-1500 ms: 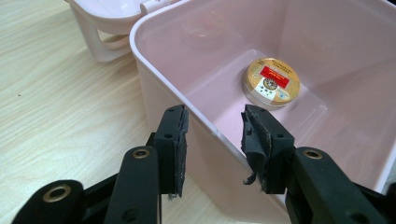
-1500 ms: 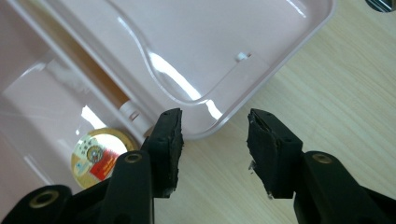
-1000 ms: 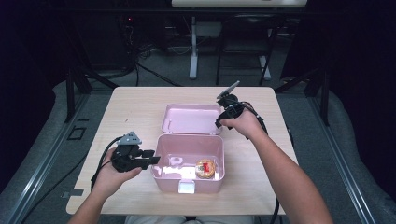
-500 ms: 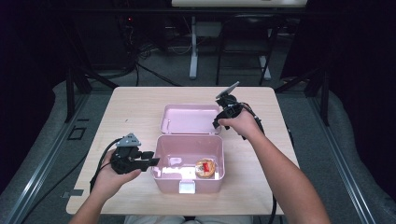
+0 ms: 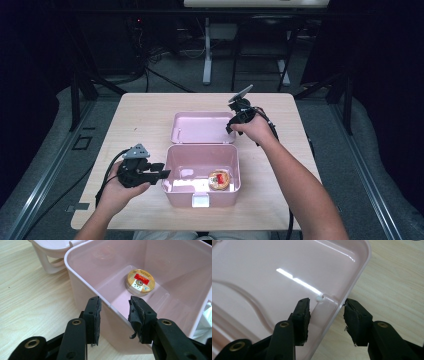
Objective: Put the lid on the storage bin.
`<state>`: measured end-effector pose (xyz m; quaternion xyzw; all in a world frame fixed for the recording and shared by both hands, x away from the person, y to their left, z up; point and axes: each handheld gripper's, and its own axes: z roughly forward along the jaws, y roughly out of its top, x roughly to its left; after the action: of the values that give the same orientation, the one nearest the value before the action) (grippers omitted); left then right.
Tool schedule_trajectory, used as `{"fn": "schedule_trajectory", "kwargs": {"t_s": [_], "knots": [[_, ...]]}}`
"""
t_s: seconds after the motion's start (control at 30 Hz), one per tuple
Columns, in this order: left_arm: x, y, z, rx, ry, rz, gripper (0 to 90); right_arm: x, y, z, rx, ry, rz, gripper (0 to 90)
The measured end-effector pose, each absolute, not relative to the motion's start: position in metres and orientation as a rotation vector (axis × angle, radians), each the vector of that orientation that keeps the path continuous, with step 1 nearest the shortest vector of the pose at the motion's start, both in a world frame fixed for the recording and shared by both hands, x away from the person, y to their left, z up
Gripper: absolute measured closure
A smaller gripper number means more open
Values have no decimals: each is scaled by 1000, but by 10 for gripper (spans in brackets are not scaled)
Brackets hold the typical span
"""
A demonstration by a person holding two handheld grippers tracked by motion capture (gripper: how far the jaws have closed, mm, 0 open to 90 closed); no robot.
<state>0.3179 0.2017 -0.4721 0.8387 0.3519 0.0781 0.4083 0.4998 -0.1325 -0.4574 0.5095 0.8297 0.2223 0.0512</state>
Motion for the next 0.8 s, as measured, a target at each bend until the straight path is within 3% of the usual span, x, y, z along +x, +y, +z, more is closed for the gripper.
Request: {"fn": "schedule_trajectory", "kwargs": {"t_s": [0.4, 0.8], "knots": [[318, 202, -472, 2115, 884, 191, 608, 519, -133, -464, 1656, 2413, 732, 583], [318, 202, -472, 2114, 884, 190, 608, 524, -134, -475, 1767, 2270, 772, 712]]}}
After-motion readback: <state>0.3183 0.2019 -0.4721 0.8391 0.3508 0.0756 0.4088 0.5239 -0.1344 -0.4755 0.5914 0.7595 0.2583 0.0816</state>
